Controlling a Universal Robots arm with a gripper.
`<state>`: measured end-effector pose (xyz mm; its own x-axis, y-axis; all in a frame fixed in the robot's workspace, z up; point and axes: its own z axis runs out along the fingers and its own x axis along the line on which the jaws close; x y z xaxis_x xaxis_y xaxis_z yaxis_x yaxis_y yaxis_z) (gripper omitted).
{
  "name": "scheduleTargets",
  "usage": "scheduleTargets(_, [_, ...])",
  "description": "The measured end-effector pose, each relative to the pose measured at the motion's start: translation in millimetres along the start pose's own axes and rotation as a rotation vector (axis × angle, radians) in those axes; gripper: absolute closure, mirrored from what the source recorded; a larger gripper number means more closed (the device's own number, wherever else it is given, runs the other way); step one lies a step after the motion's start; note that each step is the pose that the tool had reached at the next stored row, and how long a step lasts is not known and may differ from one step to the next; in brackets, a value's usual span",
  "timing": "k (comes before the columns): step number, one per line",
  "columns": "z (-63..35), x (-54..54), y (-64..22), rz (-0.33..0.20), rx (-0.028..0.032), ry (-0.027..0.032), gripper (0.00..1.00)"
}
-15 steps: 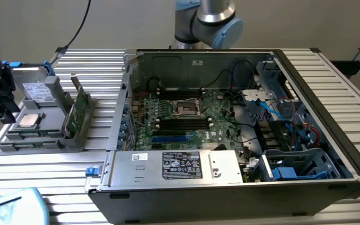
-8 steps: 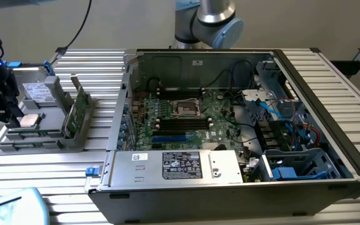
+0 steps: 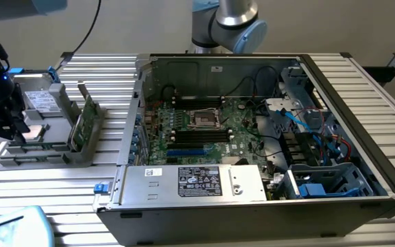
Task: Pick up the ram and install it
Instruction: 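Pick up the ram and move it above insertion slot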
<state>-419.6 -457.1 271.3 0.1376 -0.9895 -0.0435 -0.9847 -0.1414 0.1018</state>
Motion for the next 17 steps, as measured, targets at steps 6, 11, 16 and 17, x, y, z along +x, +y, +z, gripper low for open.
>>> scheduleTargets(6, [10.9,0.5,-1.0,0.039,0.0016,-0.0038,0.63])
scheduleTargets(11, [18.5,0.7,-1.0,0.043,0.0013,0.0006,0.63])
scheduleTargets(16, [27.4,1.1,-1.8,0.045,0.0010,0.0030,0.63])
scheduleTargets(17, [29.3,1.2,-2.0,0.045,0.0010,0.0034,0.63])
